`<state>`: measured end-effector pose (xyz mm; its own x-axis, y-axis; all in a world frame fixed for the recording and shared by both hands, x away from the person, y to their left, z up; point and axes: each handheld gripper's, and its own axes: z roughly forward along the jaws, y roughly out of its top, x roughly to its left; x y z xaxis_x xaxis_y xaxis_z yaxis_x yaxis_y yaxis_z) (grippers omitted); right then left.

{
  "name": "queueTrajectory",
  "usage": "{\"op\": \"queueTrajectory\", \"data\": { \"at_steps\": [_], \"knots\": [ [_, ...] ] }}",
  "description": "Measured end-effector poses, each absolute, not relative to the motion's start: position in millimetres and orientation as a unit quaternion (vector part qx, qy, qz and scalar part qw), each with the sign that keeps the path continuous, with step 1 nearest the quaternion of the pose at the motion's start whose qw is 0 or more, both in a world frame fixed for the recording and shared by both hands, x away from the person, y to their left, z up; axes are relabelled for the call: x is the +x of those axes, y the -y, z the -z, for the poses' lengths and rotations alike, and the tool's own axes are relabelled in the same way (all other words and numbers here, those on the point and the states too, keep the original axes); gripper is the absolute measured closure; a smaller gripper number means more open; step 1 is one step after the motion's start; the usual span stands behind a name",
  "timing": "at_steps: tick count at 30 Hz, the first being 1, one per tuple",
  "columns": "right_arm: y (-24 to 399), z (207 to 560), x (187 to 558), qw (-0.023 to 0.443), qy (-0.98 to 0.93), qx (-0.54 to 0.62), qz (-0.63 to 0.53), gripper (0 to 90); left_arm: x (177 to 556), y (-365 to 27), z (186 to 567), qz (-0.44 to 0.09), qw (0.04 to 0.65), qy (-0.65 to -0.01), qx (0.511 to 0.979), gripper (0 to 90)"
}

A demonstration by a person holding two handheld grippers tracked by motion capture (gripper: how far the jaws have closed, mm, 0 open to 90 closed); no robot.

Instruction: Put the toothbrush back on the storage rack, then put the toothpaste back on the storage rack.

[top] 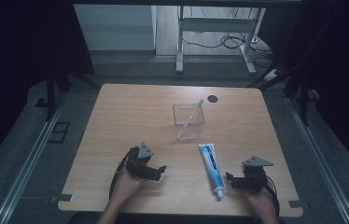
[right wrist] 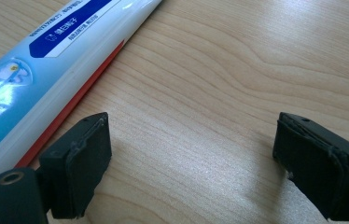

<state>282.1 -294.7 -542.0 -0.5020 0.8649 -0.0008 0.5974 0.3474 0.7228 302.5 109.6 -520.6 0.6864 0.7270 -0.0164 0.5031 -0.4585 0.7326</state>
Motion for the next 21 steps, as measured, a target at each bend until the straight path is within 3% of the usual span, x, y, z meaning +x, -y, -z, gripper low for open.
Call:
{"op": "queueTrajectory", "data": {
  "at_steps": [21],
  "knots": [
    [295.0,542.0,282.3,0.197,-0.797,0.457,-0.341,11.3,296.6,-108.7,544.7,-0.131,0.335,-0.371,0.856,2.5]
  ]
}}
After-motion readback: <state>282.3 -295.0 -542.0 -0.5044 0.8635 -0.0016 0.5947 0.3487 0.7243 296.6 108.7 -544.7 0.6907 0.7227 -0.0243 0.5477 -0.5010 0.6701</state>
